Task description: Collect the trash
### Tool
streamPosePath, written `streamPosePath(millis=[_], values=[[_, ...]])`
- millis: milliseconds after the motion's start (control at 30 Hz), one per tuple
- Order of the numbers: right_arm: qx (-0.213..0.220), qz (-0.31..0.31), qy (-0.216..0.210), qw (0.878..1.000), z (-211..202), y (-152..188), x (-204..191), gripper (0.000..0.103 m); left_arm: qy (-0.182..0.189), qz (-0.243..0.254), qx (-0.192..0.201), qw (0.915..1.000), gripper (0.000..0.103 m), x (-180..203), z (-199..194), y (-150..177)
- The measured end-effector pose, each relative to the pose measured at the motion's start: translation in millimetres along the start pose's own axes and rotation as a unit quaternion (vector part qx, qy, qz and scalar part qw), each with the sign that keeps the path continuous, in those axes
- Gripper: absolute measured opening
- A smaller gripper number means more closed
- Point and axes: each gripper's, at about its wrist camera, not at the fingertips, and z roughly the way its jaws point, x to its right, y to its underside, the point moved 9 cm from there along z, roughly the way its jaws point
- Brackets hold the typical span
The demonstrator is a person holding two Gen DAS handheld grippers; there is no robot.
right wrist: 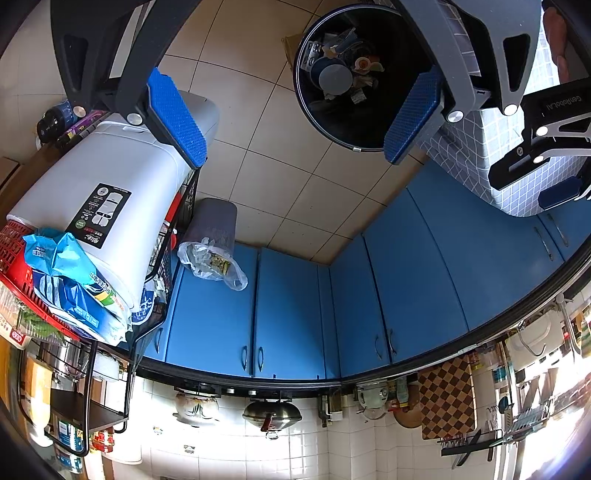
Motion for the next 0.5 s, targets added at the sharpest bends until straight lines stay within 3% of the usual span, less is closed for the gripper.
streamPosePath(millis=[500], values=[[-0.005,-0.001,-0.003,1.000,1.2,4.6,-0.7,0.094,0.000,0.006,0.004,1.0000,0.100,6.4,-0.7,0.6]])
